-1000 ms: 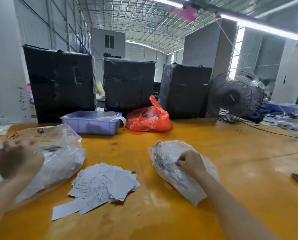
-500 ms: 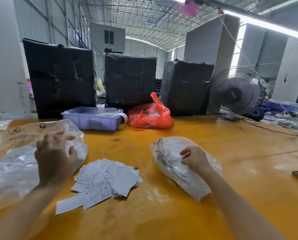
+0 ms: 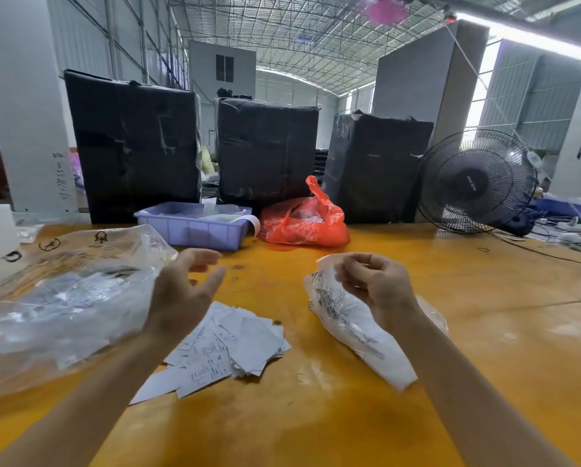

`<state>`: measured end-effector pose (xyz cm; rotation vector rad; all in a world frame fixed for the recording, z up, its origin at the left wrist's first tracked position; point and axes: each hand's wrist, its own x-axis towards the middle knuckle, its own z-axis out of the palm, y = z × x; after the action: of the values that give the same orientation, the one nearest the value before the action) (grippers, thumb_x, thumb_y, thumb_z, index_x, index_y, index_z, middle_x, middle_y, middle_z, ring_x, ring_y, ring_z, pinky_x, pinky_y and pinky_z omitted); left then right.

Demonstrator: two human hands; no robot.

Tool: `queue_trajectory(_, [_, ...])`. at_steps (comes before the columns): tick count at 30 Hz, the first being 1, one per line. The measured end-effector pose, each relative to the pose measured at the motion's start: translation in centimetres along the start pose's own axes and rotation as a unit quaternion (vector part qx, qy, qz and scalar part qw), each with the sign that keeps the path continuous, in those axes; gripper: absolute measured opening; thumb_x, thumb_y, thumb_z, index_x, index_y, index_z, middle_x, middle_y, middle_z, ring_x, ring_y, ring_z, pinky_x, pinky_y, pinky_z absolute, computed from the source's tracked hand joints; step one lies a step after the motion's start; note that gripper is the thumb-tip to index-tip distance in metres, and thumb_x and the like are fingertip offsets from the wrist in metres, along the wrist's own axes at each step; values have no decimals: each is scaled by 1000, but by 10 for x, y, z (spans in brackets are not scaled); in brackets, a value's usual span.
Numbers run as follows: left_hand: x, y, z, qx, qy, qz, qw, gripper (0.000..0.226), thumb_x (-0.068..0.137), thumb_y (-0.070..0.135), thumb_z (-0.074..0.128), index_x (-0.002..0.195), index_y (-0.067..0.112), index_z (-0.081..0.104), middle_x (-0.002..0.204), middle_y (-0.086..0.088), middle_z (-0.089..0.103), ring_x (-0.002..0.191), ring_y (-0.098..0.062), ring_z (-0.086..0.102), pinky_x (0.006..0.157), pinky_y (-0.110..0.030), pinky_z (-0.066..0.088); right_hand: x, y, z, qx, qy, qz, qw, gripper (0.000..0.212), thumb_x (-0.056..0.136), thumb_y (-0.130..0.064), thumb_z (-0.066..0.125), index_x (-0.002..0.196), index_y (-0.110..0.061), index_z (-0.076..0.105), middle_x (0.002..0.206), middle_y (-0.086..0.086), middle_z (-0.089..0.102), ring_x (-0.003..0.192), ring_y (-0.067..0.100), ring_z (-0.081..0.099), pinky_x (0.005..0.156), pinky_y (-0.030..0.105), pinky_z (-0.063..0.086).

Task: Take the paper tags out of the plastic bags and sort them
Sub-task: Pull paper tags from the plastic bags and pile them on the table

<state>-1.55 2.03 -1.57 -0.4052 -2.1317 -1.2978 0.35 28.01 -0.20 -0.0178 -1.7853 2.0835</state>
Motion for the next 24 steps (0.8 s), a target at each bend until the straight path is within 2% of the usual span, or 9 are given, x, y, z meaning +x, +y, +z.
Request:
queue_trajectory(3, [-2,22,7,-160,-143,-146,966,46,76,57,51,97,19,66,88,8,72,88,-8,67,76,-23,50,-16,-5,30,-35,-135,41,989,13,72,-16,72,82,-8,70,71,8,72,58,13,63,55,20,51])
queue_trajectory(6, [-5,30,10,-238,-257,-282,893,63,63,69,53,94,16,68,88,0,75,81,-16,72,70,-26,55,-29,-1,56,-85,-197,48,976,11,71,-18,76,79,-11,72,67,7,70,54,10,60,53,20,47])
queue_trajectory(8, [-9,29,10,-249,-306,-313,864,66,57,65,62,93,11,71,90,-8,75,77,-20,72,66,-25,57,-33,5,68,-103,-217,26,970,8,73,-16,75,79,-11,73,62,8,68,51,12,57,52,22,45])
queue_trajectory(11, [-16,21,9,-231,-282,-308,879,38,66,31,78,90,2,71,83,-10,71,64,-12,67,61,-20,54,-33,12,74,-126,-246,25,961,16,76,-12,73,91,-15,73,84,30,67,69,27,58,70,37,47])
queue_trajectory(13, [-18,15,9,-211,-245,-308,895,20,73,9,78,90,3,70,73,-9,65,58,-10,61,58,-18,51,-31,17,74,-131,-252,53,957,34,79,-1,69,111,-10,65,89,28,68,74,26,63,75,36,51])
queue_trajectory(15, [-17,11,9,-219,-213,-315,899,19,74,2,75,93,4,69,71,-7,64,53,-7,59,54,-16,50,-29,23,73,-124,-241,74,960,45,77,6,69,120,-5,57,79,18,68,70,21,66,69,30,52])
queue_trajectory(17, [-15,8,8,-239,-183,-322,898,21,75,1,74,96,3,68,73,-8,66,51,-7,60,53,-16,51,-29,28,72,-110,-229,88,963,46,76,7,70,118,-4,55,74,14,68,67,20,67,66,27,51])
queue_trajectory(20, [-14,6,10,-239,-144,-323,904,11,82,14,70,89,4,68,64,-5,69,49,-9,60,53,-18,50,-28,31,71,-92,-222,89,967,39,76,2,71,111,-5,56,69,11,70,63,18,68,63,25,50])
queue_trajectory(24, [-13,5,13,-275,-114,-344,891,40,82,42,62,90,3,65,61,-6,70,50,-11,64,49,-19,51,-30,31,73,-73,-212,77,971,30,74,-7,74,100,-6,59,67,8,71,56,14,66,57,22,50])
